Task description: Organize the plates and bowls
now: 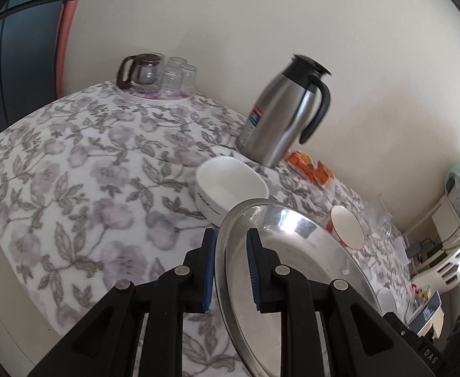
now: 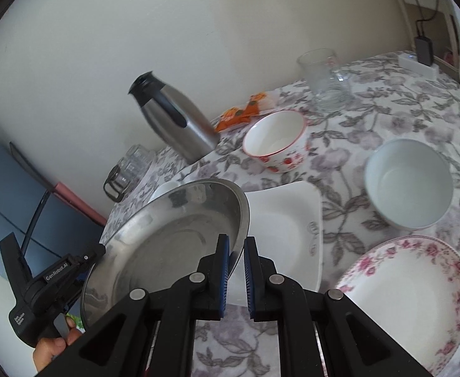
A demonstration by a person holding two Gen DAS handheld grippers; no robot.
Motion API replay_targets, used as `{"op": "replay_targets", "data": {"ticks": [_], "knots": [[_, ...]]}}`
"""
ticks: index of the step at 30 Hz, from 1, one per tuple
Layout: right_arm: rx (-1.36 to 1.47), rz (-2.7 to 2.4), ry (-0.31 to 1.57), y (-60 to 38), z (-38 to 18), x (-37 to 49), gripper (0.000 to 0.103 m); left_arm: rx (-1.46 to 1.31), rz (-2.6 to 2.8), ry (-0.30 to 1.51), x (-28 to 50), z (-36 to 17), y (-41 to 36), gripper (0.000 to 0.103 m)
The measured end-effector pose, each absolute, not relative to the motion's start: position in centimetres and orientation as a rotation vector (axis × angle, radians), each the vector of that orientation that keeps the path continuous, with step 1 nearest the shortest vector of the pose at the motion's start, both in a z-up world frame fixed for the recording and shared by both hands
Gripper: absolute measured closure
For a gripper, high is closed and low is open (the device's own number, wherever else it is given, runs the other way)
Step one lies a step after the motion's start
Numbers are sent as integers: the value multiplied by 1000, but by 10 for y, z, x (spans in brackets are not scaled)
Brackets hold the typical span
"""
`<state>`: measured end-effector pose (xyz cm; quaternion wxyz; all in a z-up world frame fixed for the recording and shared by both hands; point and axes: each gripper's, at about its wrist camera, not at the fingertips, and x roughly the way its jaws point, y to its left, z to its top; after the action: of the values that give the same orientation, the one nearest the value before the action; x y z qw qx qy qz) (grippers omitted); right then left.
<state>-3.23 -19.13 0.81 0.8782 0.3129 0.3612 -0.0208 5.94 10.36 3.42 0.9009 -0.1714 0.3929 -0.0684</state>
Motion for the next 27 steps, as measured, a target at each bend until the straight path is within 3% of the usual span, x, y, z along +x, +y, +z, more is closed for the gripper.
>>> {"op": "replay_targets", "data": {"ticks": [14, 27], "knots": [[747, -183, 783, -248, -25, -41, 93, -211, -211, 919, 79, 6, 28, 83], [731, -235, 843, -254, -48, -33, 93, -177, -202, 995, 96, -21, 11, 83]]}}
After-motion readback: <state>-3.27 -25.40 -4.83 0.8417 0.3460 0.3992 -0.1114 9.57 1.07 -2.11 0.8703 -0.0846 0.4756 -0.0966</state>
